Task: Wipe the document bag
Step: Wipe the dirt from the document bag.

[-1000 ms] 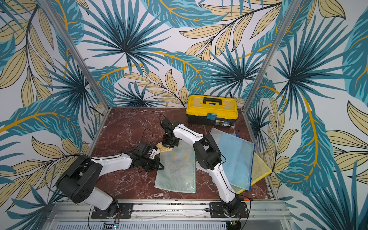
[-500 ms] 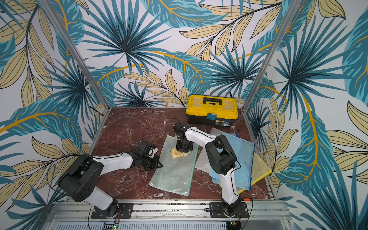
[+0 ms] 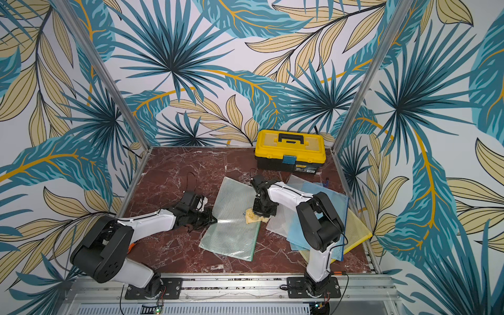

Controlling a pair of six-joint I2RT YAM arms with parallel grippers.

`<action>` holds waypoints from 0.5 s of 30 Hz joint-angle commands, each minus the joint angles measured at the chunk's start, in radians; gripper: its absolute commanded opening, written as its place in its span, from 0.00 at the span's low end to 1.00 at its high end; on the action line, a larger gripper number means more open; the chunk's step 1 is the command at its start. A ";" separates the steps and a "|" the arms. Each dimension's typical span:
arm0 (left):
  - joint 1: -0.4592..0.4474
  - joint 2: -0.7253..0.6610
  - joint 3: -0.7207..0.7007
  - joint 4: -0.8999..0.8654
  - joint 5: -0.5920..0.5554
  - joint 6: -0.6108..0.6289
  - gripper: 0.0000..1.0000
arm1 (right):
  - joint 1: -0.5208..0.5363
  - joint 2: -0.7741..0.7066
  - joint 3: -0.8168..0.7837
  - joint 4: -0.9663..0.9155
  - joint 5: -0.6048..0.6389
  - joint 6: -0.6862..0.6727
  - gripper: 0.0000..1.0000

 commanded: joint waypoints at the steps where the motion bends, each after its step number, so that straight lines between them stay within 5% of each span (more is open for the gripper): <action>1: 0.006 0.007 0.016 -0.008 -0.060 -0.026 0.00 | 0.110 0.021 0.059 -0.047 0.018 0.016 0.00; 8: -0.001 0.052 0.064 -0.008 -0.086 -0.046 0.00 | 0.357 0.223 0.280 0.011 -0.105 0.105 0.00; 15: 0.002 0.061 0.050 -0.008 -0.090 -0.037 0.00 | 0.317 0.134 0.059 0.042 -0.080 0.122 0.00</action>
